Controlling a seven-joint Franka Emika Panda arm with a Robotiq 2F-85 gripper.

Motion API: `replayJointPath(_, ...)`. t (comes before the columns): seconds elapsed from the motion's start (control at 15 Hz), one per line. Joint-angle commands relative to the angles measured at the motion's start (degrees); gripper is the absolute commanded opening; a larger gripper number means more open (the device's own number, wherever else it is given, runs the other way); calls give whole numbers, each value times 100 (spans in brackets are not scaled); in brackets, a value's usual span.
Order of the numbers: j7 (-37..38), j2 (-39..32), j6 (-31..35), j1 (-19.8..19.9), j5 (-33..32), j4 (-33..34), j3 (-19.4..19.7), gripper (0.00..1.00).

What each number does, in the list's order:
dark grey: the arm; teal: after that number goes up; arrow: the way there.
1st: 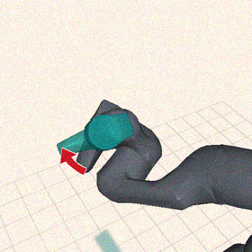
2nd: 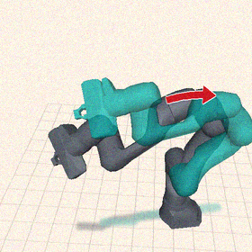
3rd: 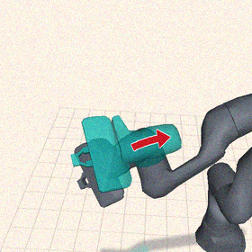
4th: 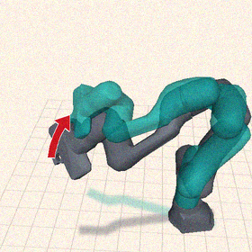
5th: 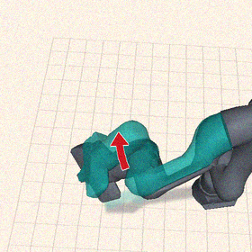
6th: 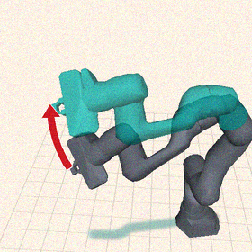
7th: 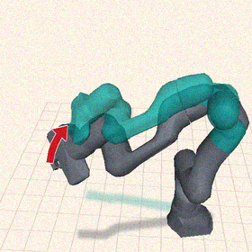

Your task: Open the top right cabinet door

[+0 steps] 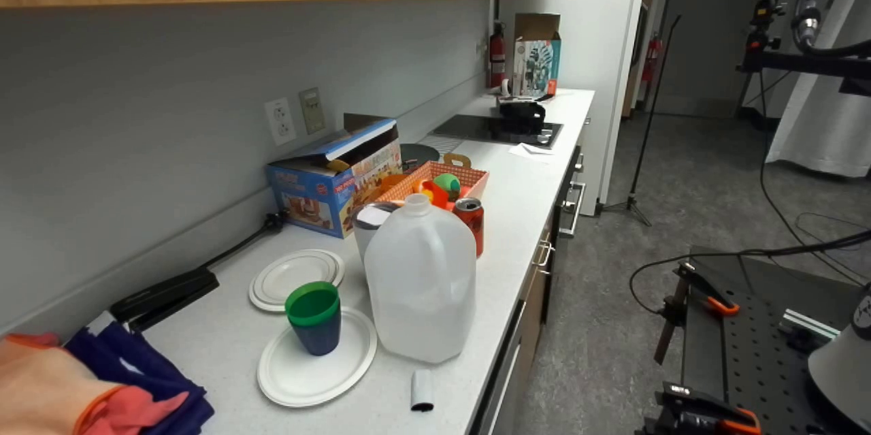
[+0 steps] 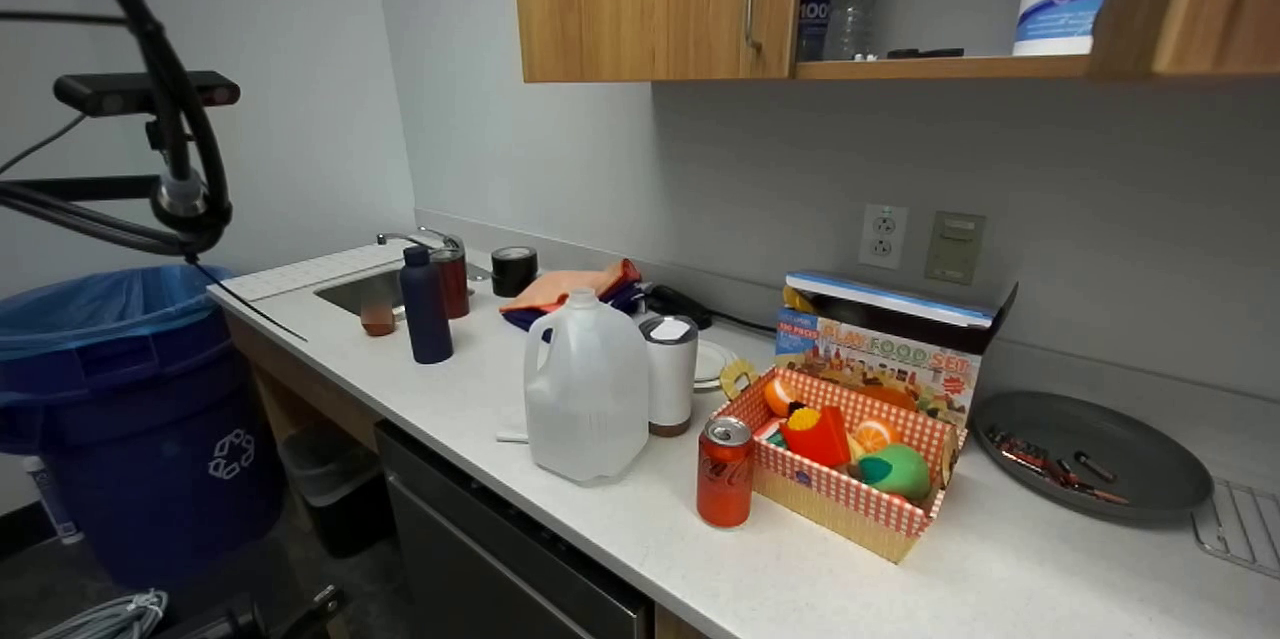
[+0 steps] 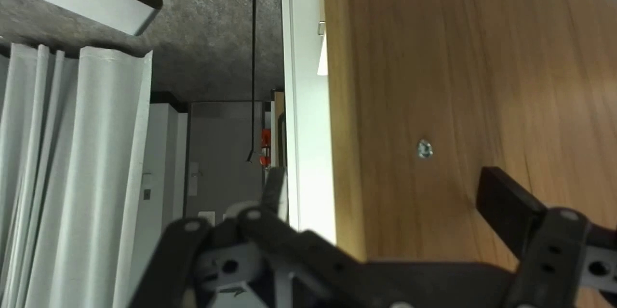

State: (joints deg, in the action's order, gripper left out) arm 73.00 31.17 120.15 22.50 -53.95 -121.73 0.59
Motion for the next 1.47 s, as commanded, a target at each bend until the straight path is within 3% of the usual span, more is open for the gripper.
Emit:
replayJointPath(0.0,379,-189,-523,-138,-346,298,-4,100)
replayJointPath(1.0,978,-433,-2085,-609,-1011,622,70,100)
replayJointPath(1.4,889,-351,-2013,-770,-945,480,196,100)
